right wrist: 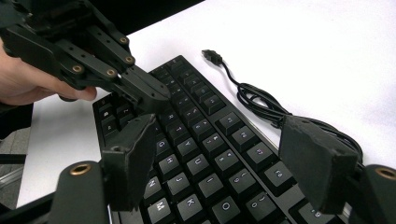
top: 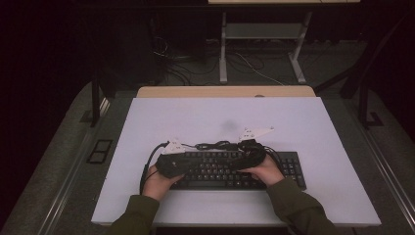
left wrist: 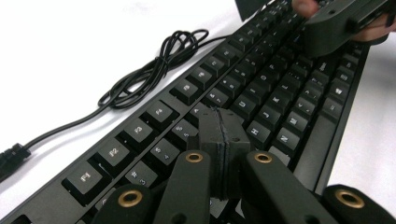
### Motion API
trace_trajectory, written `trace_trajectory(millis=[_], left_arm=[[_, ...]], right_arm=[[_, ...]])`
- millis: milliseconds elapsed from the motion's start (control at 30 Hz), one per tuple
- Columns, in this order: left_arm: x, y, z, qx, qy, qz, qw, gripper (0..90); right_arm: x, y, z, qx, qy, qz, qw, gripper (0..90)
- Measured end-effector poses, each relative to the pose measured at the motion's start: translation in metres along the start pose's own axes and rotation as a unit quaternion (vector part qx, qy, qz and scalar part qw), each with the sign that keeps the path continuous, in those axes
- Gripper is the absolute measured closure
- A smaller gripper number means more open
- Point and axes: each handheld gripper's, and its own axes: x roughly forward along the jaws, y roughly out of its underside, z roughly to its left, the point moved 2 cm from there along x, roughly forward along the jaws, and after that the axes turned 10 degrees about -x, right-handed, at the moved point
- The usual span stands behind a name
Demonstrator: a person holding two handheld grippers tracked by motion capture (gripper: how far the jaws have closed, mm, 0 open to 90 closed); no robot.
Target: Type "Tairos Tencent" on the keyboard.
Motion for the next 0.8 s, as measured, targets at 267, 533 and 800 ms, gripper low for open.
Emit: trace_trajectory(millis=[267,533,800], left_arm=[[0.0041,0.0029,0.0035,-0.003,-0.007,0.011,0.9999,89.2],[0.0067,0.0042,0.0046,-0.001,-0.007,0.012,0.9999,89.1],[0.0079,0.0048,0.0048,-0.004,-0.009,0.018,0.9998,89.2]], right_arm=[[0.0,0.0001,-0.0002,0.0,0.0,0.0,1.0,27.3],[-0.0001,0.0001,-0.0004,0.001,0.001,0.0,1.0,27.3],[0.0002,0.0003,-0.0004,0.001,0.002,0.001,1.0,27.3]])
